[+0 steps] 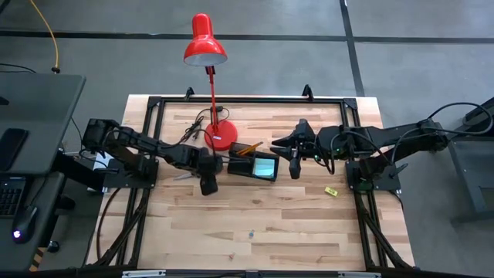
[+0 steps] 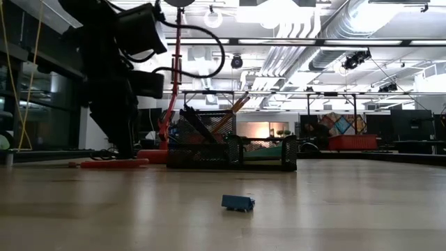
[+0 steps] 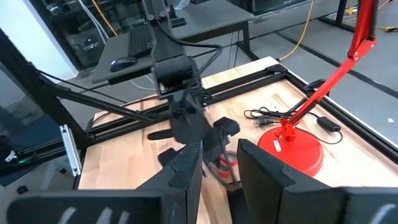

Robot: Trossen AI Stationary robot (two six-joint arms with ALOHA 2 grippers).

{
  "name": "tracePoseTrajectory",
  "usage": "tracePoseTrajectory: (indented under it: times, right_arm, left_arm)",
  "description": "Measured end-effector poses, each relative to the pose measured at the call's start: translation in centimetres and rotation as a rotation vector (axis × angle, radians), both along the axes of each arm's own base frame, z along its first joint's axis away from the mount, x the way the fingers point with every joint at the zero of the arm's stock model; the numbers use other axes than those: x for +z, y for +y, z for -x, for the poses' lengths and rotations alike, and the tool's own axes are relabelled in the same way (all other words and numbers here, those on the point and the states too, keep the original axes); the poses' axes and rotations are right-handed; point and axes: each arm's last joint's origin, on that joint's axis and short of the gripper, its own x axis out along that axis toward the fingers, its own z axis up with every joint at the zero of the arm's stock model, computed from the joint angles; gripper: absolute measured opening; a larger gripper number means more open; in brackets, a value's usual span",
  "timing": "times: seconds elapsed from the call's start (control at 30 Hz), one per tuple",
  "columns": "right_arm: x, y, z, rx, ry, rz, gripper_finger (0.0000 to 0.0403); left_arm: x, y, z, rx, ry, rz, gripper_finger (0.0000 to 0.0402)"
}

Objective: Pick and place office supplies into organizer
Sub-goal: Put the red scissors into the black desk organizer

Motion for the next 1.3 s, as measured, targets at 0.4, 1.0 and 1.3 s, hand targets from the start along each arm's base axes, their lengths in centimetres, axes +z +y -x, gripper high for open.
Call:
tracePoseTrajectory:
  times: [0.4,1.0,1.3]
  right_arm:
    - [0.0,0.0,0.0,-0.012,0.003,0.006,0.0092]
    - [0.0,-0.1,0.0,-0.028,0.0,-0.007,0.0092]
    - [0.0,-0.1,0.0,-0.052,-0.001,0.001,0.0092]
  left_arm:
    - [0.0,-0.4,0.1,-0.002,0.017,-0.062,0.0132]
    - [-2.1,-0.4,1.1,0.027,0.054,-0.043,0.0131]
    - [-2.1,-0.5,1.0,0.007,0.047,-0.006,0.0016]
